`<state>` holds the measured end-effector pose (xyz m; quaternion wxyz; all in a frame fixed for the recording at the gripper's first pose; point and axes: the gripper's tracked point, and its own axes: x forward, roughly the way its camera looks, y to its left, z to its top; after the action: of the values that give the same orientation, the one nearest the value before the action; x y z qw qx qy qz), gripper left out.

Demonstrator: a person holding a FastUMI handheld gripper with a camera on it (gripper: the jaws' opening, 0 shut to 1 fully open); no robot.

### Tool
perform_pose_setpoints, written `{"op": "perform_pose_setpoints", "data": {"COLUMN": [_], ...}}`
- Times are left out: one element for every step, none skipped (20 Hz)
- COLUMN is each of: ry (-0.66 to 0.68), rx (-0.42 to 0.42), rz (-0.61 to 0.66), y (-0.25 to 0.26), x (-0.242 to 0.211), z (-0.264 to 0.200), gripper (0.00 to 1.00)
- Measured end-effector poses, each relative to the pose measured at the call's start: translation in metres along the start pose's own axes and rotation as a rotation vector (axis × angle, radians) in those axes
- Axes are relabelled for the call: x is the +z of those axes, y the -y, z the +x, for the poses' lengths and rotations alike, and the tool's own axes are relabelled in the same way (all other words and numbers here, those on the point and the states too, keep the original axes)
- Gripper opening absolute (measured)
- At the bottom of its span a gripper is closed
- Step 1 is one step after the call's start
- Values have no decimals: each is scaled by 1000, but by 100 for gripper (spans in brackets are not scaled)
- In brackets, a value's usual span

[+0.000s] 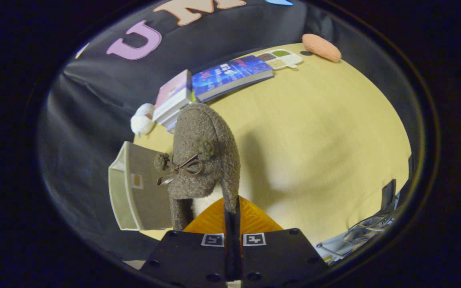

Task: Open the storage box then place both shoes into the box .Put the left shoe in first, then the right shoe, with the right side of both shoes facing outward in a uniform manner.

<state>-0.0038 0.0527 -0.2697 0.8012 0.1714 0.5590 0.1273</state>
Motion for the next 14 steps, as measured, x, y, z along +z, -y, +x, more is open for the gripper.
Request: {"op": "perform_pose_setpoints", "data": {"ry": [6, 12, 13, 8, -3, -14, -22, -31, -39, -51, -62, -76, -90, -97], "rx": [29, 58, 95, 136, 177, 211, 234, 249, 262, 276, 289, 299, 300, 292], "rz": [-9, -13, -21, -30, -45, -65, -93, -121, -144, -164, -174, -182, -190, -199], "y": [-18, -38, -59, -81, -103, -123, -139, -156, -172, -187, -202, -215, -225, -232], "x": [-1, -1, -1, -2, -3, -5, -7, -10, -13, -17, -22, -26, -30, -33], "z": [-6, -13, -18, -23, -27, -29, -30, -30, -28, -26, -21, -14, -7, 3], "gripper": [3, 3, 3, 3, 3, 3, 3, 3, 3, 3, 3, 3, 3, 3]}}
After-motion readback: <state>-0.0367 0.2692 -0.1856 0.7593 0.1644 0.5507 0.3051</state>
